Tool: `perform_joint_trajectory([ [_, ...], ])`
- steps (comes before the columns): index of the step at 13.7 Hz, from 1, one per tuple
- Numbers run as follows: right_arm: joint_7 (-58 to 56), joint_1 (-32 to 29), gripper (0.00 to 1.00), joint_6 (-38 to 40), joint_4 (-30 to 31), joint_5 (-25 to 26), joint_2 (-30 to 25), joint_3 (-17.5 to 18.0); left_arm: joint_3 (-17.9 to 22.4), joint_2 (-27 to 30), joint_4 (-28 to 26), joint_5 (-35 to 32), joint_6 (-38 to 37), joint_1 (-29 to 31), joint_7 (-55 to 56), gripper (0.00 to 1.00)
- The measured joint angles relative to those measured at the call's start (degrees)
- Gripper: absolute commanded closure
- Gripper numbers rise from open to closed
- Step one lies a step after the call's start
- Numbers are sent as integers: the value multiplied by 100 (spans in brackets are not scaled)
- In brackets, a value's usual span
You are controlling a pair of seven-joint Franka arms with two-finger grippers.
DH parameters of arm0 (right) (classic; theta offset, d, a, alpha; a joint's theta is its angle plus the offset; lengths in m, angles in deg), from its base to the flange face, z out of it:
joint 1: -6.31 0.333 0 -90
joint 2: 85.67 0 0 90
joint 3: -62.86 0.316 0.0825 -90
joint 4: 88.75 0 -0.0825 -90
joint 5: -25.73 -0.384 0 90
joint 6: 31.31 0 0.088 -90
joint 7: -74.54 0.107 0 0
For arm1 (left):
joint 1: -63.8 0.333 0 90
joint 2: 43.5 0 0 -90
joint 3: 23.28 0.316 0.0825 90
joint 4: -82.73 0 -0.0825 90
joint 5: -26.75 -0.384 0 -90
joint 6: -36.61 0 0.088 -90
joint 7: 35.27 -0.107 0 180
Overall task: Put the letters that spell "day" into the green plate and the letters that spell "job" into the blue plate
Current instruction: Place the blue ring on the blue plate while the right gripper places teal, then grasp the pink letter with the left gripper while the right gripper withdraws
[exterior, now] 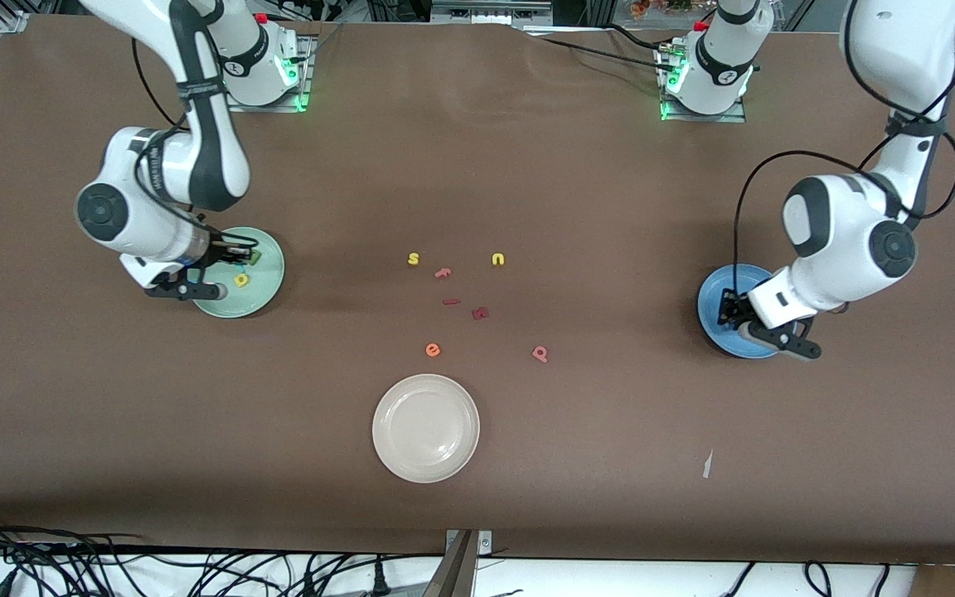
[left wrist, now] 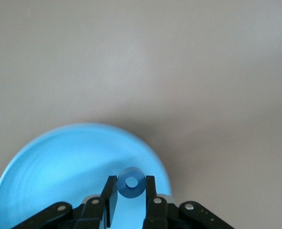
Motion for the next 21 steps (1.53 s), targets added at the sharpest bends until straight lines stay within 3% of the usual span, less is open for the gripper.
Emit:
perform_joint_trajectory([
  [1, -192, -156, 90, -61, 19, 0, 89, 2, -4, 61, -163, -174, 1, 64, -2, 59],
  [3, -299, -261, 88, -197, 40, -89, 278, 25, -17, 113, -275, -273, 9, 87, -2, 38],
  [4, -308, -261, 57, -265, 45, -165, 385, 82, -41, 123, -274, -273, 20, 74, -1, 37],
  [5, -308, -256, 17, -310, 44, -213, 487, 145, -73, 132, -273, -273, 39, 43, 9, 37],
  [6, -308, -255, 0, -336, 44, -229, 574, 183, -103, 139, -271, -273, 66, -26, 47, 37],
  [8, -306, -255, 0, -345, 42, -238, 651, 191, -125, 152, -209, -214, 100, -307, 198, 37],
  [12, -305, -245, 0, 147, -319, -252, 592, 189, -160, -78, 455, 744, 108, -1216, 354, 33],
  [16, -305, -231, 0, 1645, -1730, -225, 526, 138, -167, -873, 1413, 1271, 126, -1943, 1354, 34],
  [21, -304, -236, 0, 3073, -3198, 143, 382, -107, -157, -1692, 2355, 1324, 496, -2470, 2204, 34],
])
